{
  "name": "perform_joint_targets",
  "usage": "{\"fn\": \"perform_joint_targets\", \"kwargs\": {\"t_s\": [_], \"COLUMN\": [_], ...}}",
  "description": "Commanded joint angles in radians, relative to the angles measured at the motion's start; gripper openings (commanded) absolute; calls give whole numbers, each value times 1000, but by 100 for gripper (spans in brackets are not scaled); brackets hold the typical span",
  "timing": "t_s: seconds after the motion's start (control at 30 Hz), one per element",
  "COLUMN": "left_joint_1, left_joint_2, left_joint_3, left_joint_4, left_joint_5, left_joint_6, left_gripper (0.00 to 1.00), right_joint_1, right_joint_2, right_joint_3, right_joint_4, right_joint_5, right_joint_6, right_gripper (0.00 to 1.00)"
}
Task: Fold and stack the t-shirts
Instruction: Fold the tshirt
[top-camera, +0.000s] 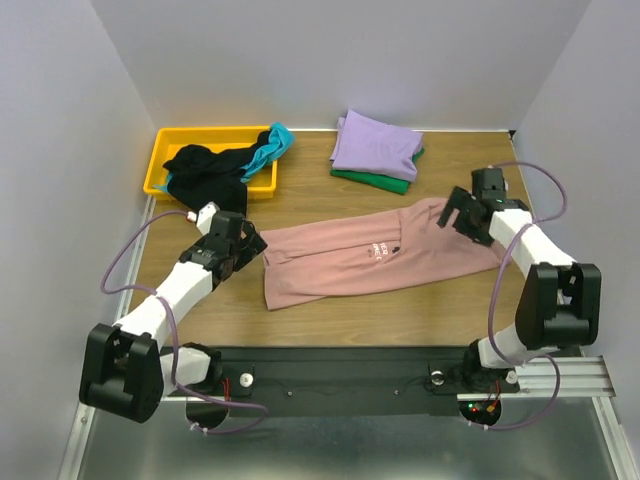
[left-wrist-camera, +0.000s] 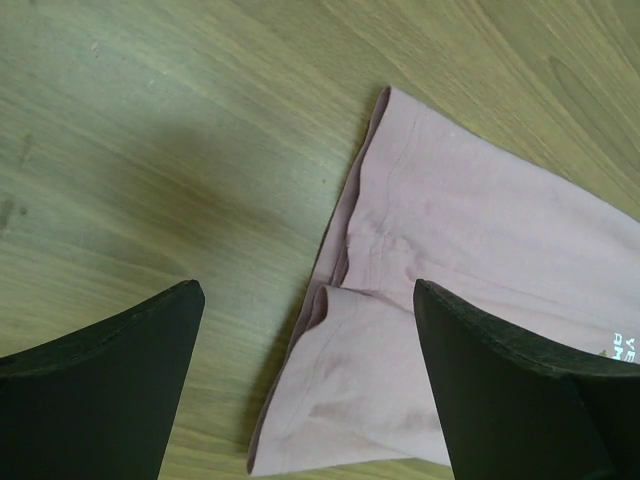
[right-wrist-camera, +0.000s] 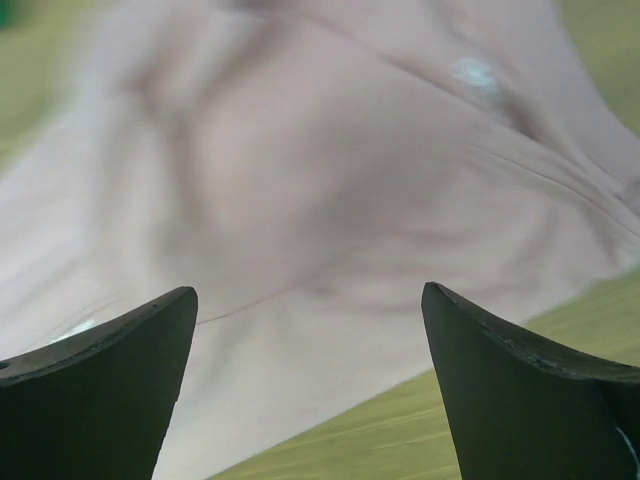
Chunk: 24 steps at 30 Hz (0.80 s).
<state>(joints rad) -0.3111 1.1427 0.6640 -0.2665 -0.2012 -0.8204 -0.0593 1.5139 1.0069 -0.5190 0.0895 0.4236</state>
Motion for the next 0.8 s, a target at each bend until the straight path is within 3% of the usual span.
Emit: {"fn": "perform_joint_targets", "kwargs": {"t_s": [0.0,0.07,0.2,0.3,0.37,0.4,0.53,0.63,0.67,0.7,0.77], "left_joint_1": [33,49,92,95,93,95,95,95,95,95,95], "left_joint_2": [58,107,221,288,313,333,351,365,368,377,396], "left_joint_3": [35,46,68,86,91,92,75,77,75,72,72], "left_joint_4": [88,147,248,283,314,326,357,362,366,378,385], "left_joint_5": [22,71,182,227,249,279,306,310,312,316,330], "left_joint_6": [72,110,142,158,162,171,173,181,181,179,176], "left_gripper": [98,99,96,91,86,81,77,77,75,65,55], "right_joint_1": [293,416,862,1085,1171,1223,1265,1264,1259,1236,1193], "right_joint_2": [-93,-96,-11,145,242,361,425,384,361,309,258], "right_joint_3": [134,139,170,275,396,470,530,484,461,413,366], "right_joint_4": [-44,-41,-13,8,8,8,7,4,4,4,4], "right_joint_5": [62,59,200,220,246,246,256,393,421,434,412], "right_joint_6": [-60,-52,-3,-5,-23,-48,-10,62,111,135,177], "right_gripper": [100,100,100,100,100,100,100,100,100,100,100]}}
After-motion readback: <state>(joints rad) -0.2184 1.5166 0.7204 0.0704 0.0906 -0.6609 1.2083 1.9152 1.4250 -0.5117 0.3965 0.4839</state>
